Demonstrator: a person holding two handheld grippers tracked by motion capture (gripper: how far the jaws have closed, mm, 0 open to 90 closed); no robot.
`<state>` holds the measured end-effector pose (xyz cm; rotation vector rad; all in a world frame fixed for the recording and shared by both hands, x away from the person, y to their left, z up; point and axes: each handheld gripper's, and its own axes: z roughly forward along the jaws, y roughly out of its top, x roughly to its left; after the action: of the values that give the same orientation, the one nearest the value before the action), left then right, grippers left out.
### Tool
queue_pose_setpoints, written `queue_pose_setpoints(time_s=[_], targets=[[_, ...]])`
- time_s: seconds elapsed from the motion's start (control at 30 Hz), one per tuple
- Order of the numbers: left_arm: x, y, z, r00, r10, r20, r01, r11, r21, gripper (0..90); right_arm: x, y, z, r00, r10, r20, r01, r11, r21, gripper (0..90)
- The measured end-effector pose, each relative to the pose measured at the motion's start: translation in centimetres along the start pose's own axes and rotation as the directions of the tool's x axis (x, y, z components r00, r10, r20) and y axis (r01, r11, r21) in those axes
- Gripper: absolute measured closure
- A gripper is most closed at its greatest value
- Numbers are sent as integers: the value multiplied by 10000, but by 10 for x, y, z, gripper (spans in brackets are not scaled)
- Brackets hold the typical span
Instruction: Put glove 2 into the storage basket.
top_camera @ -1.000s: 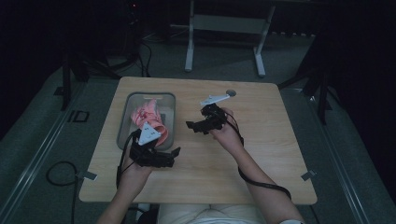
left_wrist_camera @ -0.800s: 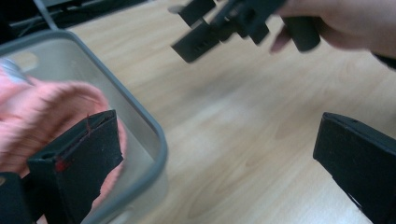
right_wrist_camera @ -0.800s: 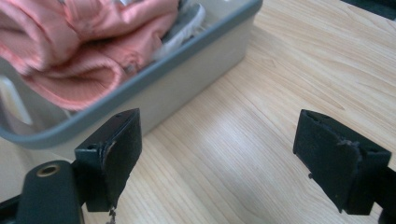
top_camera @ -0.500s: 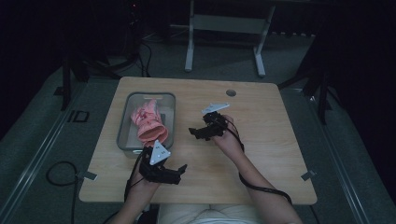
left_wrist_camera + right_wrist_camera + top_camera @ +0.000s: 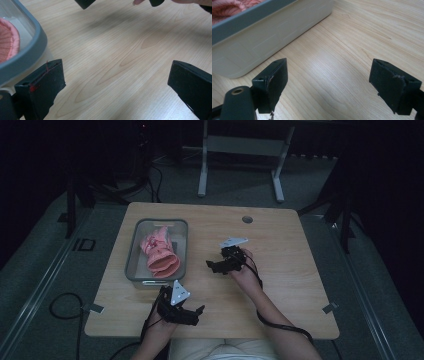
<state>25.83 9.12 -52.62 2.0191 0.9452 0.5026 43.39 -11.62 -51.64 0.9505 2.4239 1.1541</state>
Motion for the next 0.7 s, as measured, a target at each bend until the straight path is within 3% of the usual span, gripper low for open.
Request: queue_pose_setpoints(time_s=[0.33,0.7], targets=[[5,-14,14,9991,-2,-427,13,9996,267,4,-4,-16,7,9997,178,157,-178,9998,-15,145],[7,-21,19,9987,60,-503,-42,9993,368,4,-12,-28,9,9965,512,661,-468,9966,-676,143]])
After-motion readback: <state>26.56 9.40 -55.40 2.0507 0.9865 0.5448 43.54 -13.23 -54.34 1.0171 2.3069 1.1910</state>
